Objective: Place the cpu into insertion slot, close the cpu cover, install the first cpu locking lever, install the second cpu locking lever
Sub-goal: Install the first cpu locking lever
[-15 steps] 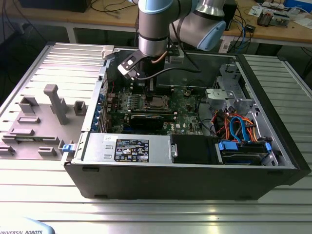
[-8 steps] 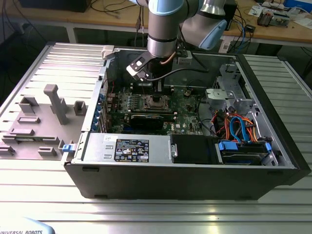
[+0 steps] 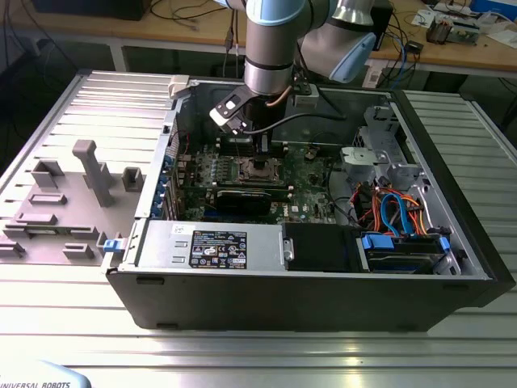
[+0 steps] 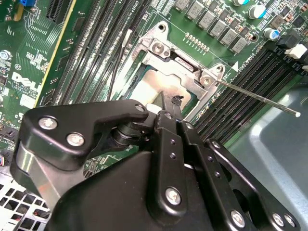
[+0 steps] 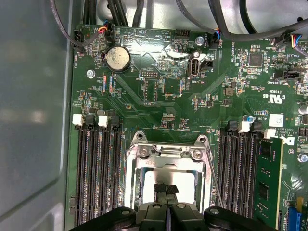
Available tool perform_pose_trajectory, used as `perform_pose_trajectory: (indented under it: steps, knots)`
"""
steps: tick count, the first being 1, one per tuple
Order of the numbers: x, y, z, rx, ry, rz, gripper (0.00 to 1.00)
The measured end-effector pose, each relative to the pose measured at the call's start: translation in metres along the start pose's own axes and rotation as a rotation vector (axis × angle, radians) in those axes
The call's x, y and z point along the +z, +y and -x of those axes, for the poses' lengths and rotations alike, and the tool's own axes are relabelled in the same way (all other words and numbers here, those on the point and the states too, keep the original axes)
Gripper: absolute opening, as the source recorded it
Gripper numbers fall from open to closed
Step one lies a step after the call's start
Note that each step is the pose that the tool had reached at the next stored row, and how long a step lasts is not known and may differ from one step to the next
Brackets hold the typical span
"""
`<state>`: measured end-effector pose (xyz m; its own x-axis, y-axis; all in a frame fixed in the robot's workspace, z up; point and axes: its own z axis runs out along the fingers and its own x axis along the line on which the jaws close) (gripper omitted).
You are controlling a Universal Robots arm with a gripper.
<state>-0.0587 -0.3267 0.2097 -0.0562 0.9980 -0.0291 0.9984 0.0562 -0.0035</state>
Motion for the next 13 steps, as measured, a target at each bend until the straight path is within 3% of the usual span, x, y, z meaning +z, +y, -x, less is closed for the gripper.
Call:
perform_pose_trajectory:
  steps: [6, 13]
  knots:
    - [-0.0037, 0.0001, 0.0001, 0.0, 0.0, 0.0, 0.11]
    - [-0.0193, 0.0, 0.0006, 0.0, 0.0, 0.0, 0.11]
